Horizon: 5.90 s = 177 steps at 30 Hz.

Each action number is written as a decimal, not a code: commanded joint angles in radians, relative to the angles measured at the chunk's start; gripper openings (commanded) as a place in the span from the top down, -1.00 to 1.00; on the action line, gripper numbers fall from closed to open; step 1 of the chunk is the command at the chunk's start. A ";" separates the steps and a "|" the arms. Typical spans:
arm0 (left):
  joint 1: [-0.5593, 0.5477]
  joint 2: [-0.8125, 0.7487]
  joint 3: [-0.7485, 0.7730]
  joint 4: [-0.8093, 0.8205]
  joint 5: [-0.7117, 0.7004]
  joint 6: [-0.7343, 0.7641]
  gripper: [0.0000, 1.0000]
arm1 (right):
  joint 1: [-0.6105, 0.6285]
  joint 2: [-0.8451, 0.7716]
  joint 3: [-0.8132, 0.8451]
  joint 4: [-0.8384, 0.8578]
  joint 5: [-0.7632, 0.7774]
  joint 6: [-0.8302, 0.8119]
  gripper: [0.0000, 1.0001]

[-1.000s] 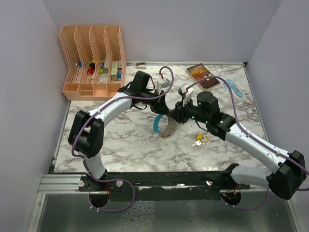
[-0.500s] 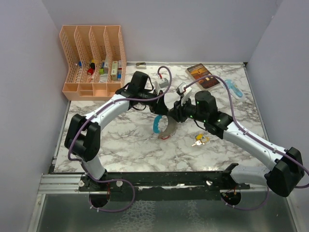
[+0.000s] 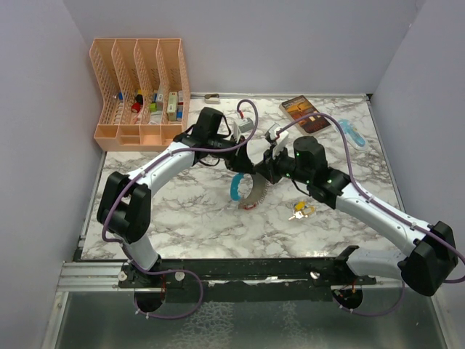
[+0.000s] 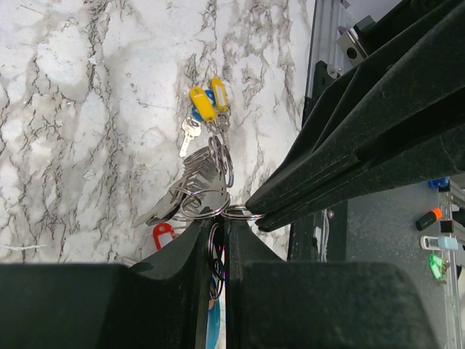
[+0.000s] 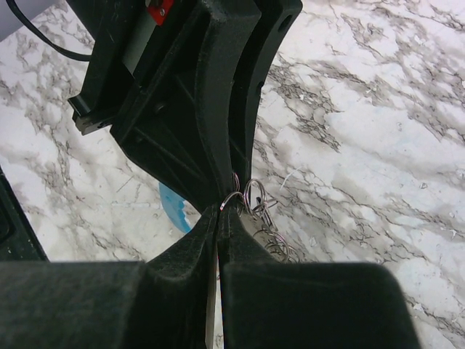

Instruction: Put the keys on the keyring

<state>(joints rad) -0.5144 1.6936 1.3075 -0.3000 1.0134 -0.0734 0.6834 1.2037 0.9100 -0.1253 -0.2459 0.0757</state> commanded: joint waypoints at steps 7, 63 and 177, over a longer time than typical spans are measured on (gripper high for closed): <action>-0.002 -0.076 -0.028 0.031 0.142 0.044 0.86 | -0.004 -0.040 0.028 0.009 0.038 -0.034 0.98; -0.029 -0.083 0.056 -0.386 0.254 0.638 1.00 | -0.015 0.027 0.233 -0.392 -0.294 -0.166 0.97; -0.006 0.080 -0.111 2.094 -0.214 -1.331 1.00 | -0.079 -0.270 -0.003 0.377 0.282 0.302 0.61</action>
<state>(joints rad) -0.5175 1.8030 1.1660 1.5253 0.8188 -1.3975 0.6128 0.9379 0.8665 0.2401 0.0177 0.3710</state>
